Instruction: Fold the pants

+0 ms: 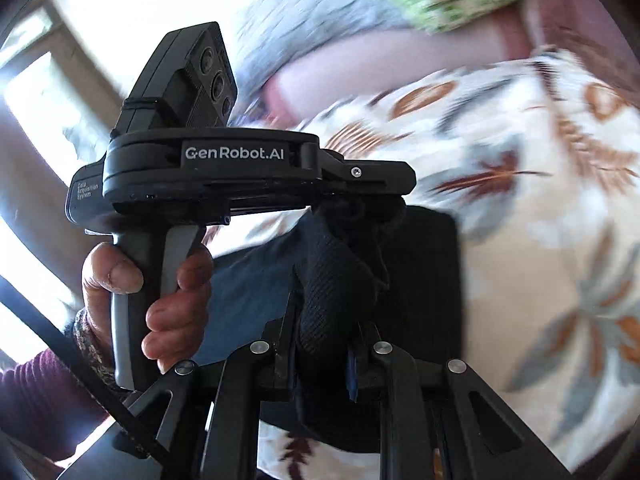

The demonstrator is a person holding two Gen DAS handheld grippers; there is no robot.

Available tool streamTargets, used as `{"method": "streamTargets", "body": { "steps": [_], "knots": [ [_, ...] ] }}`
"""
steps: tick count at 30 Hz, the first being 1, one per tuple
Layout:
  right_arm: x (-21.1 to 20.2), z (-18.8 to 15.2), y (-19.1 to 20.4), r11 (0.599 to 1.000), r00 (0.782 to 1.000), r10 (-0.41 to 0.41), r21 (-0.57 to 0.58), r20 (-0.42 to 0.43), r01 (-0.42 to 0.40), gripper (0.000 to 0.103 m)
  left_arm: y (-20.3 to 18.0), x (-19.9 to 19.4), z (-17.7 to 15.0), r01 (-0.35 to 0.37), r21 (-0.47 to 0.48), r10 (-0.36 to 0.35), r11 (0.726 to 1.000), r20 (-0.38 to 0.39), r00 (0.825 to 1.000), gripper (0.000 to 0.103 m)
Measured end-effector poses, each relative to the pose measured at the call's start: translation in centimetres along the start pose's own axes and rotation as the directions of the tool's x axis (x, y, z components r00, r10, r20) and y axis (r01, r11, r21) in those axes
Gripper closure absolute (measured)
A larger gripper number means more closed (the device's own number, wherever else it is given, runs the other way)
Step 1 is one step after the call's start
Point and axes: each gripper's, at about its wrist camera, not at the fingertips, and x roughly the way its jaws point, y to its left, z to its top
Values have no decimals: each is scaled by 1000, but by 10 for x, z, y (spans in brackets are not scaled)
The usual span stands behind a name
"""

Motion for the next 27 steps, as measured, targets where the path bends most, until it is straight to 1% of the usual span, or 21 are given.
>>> {"method": "streamTargets", "body": {
  "steps": [2, 4, 5, 6, 7, 8, 9, 10, 12, 14, 15, 17, 19, 20, 23, 24, 25, 26, 27],
  "knots": [
    [22, -1, 12, 999, 998, -3, -45, -59, 0, 83, 27, -13, -12, -16, -74, 18, 997, 21, 1000, 98],
    [45, -4, 19, 997, 993, -13, -82, -117, 4, 77, 43, -28, -20, -9, -119, 14, 993, 40, 999, 90],
    [52, -5, 22, 996, 990, -13, -90, -139, 1, 74, 48, -37, -24, -6, -136, 14, 991, 58, 998, 79],
    [58, -6, 23, 996, 987, -1, -91, -161, -14, 65, 53, -51, -31, -6, -152, 21, 988, 95, 995, 64],
    [61, -7, 26, 995, 984, 29, -84, -178, -45, 57, 57, -63, -35, -7, -158, 26, 987, 119, 993, 58],
    [62, -8, 30, 994, 981, 54, -82, -186, -70, 53, 61, -78, -42, -18, -170, 46, 985, 163, 986, 49],
    [61, -7, 34, 992, 979, 74, -89, -191, -92, 43, 63, -87, -46, -30, -181, 64, 983, 184, 981, 45],
    [61, -3, 38, 989, 977, 84, -105, -195, -106, 36, 65, -94, -50, -47, -194, 86, 980, 200, 976, 45],
    [58, 2, 45, 981, 972, 104, -138, -212, -136, 35, 73, -109, -59, -90, -225, 141, 970, 218, 966, 45],
    [49, 9, 51, 973, 967, 138, -151, -212, -172, 35, 79, -121, -68, -120, -245, 179, 962, 231, 956, 45],
    [43, 14, 49, 974, 969, 149, -143, -196, -178, 35, 81, -126, -73, -129, -257, 193, 958, 239, 952, 45],
    [40, 27, 40, 982, 977, 142, -100, -157, -159, 35, 85, -132, -82, -130, -279, 203, 951, 253, 946, 45],
    [41, 39, 31, 989, 983, 137, -35, -126, -142, 35, 86, -138, -91, -138, -297, 219, 945, 260, 940, 44],
    [44, 44, 27, 989, 982, 150, -2, -116, -151, 35, 86, -140, -94, -145, -304, 229, 942, 264, 937, 44],
    [75, 57, 15, 965, 962, 243, 127, -121, -228, 35, 84, -152, -103, -187, -317, 280, 930, 279, 918, 44],
    [89, 58, 12, 956, 954, 267, 166, -137, -243, 35, 82, -159, -105, -208, -321, 304, 924, 287, 908, 43],
    [107, 56, 10, 945, 942, 291, 205, -167, -256, 35, 82, -164, -107, -218, -326, 317, 920, 292, 902, 41],
    [119, 51, 6, 935, 930, 310, 244, -200, -259, 35, 84, -172, -110, -230, -345, 339, 910, 298, 892, 38],
    [131, 43, 1, 921, 920, 326, 295, -218, -257, 38, 85, -177, -112, -232, -359, 348, 904, 302, 887, 37]
  ]
}}
